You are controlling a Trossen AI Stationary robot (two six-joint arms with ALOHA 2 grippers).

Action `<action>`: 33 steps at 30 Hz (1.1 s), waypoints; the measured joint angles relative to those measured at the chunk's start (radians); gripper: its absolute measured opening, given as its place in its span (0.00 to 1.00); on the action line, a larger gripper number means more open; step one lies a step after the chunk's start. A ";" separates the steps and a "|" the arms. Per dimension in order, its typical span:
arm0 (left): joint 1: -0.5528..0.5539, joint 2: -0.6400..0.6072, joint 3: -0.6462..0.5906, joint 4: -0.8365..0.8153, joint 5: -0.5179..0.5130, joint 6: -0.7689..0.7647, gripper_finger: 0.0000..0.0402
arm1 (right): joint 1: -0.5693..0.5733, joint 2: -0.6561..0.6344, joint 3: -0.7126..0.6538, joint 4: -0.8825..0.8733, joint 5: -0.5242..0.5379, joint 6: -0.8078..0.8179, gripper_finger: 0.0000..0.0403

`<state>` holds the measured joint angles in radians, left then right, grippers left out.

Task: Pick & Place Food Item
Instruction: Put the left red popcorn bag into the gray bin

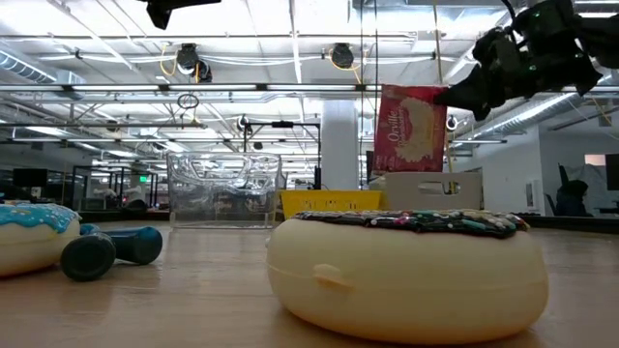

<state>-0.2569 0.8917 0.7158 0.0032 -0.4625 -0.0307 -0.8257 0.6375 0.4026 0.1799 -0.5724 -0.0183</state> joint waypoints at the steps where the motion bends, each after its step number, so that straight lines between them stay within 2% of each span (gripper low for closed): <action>1: 0.000 0.000 0.000 0.000 0.000 0.000 0.07 | 0.000 -0.009 0.000 0.009 0.000 -0.006 0.00; 6: 0.000 0.000 0.000 0.000 0.000 0.000 0.04 | 0.000 -0.058 0.000 0.000 -0.006 -0.002 0.00; 12: 0.000 0.000 0.000 0.000 0.000 0.000 0.01 | 0.000 -0.106 -0.001 -0.165 -0.005 -0.011 0.00; 22: 0.000 0.000 0.000 0.000 0.000 0.000 0.07 | 0.001 -0.112 -0.002 -0.301 -0.036 0.006 0.00; 33: 0.000 0.000 0.000 0.000 0.000 0.000 0.08 | 0.003 -0.099 -0.002 -0.301 -0.137 0.026 0.00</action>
<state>-0.2569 0.8917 0.7158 0.0032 -0.4625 -0.0303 -0.8230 0.5384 0.4011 -0.1210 -0.7099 0.0079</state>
